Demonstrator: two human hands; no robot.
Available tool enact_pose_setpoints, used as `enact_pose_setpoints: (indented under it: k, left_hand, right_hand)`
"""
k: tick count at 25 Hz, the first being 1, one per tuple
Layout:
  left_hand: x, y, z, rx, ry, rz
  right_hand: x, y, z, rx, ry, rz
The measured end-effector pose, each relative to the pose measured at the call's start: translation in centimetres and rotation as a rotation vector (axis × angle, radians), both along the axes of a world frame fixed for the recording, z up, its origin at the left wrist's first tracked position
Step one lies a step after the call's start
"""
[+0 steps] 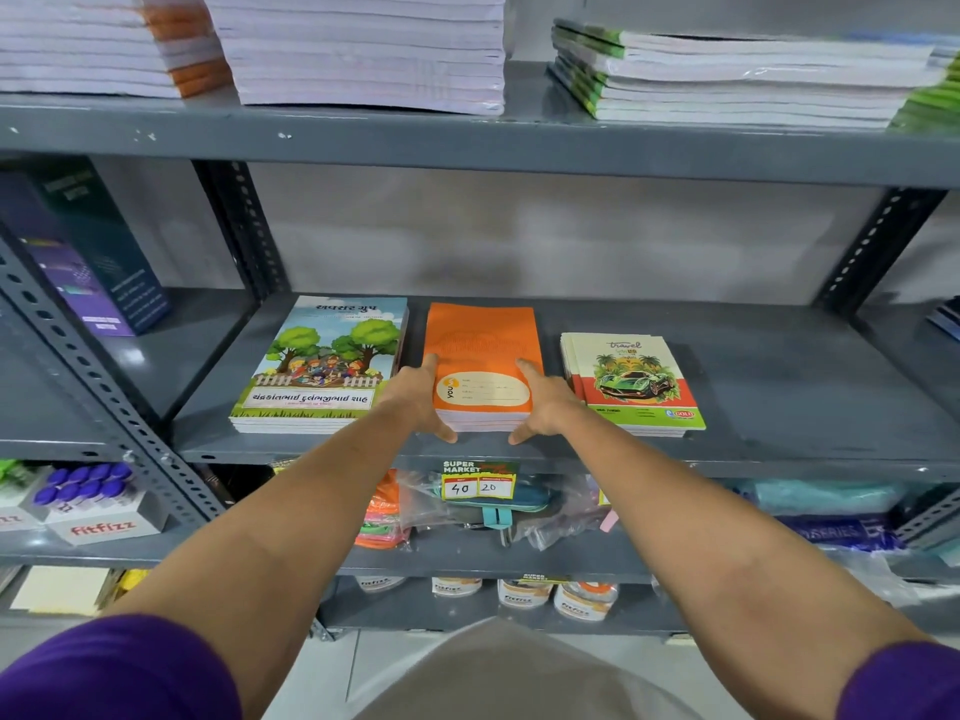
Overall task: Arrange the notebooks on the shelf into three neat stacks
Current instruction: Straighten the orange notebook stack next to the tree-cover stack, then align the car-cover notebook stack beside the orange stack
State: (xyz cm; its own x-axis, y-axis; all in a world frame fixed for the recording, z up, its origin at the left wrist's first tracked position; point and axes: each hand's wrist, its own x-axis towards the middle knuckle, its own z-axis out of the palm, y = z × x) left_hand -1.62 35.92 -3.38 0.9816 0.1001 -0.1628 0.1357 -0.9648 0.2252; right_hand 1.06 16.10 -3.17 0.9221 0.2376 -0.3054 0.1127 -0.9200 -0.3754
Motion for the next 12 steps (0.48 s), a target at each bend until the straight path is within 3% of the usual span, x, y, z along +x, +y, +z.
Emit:
enact_pose_setpoints:
  k: [5,12]
  left_hand:
    - [-0.9,0.3,1.7,-0.071,-0.049,-0.036]
    - [-2.1,-2.3,2.3,0.01,-0.129,-0.244]
  right_hand:
    - [-1.3,-0.3,2.4,-0.171,-0.051,0.016]
    - [-1.8,-3.0,4.9,-0.163,-0.163,-0.082]
